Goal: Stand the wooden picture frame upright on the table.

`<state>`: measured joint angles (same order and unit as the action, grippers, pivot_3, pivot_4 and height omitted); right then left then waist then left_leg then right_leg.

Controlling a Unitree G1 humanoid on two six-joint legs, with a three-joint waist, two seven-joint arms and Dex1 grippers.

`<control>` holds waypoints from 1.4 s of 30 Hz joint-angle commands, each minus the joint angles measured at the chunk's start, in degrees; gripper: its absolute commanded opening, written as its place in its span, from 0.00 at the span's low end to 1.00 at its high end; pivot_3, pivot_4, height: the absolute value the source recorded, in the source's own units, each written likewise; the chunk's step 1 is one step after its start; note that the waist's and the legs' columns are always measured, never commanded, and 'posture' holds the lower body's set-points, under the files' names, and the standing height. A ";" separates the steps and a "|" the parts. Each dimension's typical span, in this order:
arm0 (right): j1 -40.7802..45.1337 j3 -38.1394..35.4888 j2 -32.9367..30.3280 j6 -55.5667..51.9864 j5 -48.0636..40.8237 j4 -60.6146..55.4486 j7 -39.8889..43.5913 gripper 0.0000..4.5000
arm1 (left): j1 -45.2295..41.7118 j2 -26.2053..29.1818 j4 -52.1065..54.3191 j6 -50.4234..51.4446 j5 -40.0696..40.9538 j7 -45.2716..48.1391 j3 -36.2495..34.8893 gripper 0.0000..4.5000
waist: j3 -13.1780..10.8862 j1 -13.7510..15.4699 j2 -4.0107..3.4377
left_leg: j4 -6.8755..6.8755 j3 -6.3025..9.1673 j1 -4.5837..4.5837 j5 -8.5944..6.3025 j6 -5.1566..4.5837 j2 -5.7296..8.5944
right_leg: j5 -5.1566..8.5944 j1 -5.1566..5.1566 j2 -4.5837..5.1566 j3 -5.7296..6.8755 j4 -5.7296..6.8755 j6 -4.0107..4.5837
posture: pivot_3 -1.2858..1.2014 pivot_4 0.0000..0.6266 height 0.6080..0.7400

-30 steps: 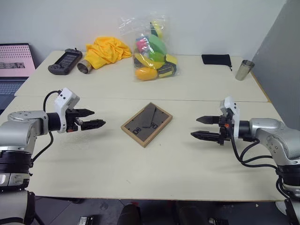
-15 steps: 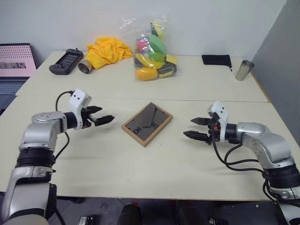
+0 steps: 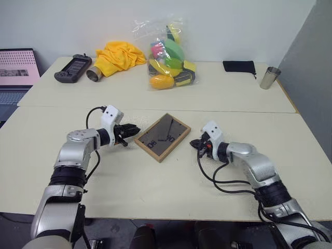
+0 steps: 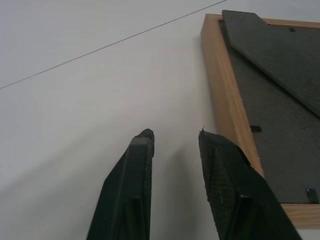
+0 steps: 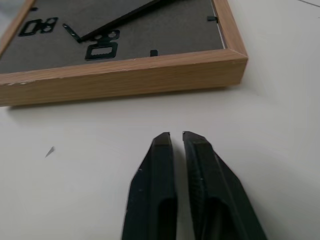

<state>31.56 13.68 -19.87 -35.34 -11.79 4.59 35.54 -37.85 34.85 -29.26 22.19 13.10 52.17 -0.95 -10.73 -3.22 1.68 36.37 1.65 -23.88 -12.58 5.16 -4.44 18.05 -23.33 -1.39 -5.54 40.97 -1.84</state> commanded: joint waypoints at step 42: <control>-3.14 4.30 -5.23 -6.82 -2.61 -13.74 16.28 0.00 | 24.36 17.24 41.42 22.02 11.15 13.20 0.20 0.01 | 0.00 -0.11 0.00 | -0.07 0.03 0.04 -0.01 -0.01 -0.03 | 0.02 0.02 -0.02 0.00 -0.08 0.00 | 0.52 0.24 1.00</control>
<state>27.56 18.09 -24.15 -44.11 -14.68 -8.41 51.23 -12.79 50.24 12.35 45.78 23.76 64.26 0.48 -10.73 -3.34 1.68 36.30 1.69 -23.84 -12.59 5.15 -4.47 18.07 -23.32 -1.42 -5.53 40.89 -1.84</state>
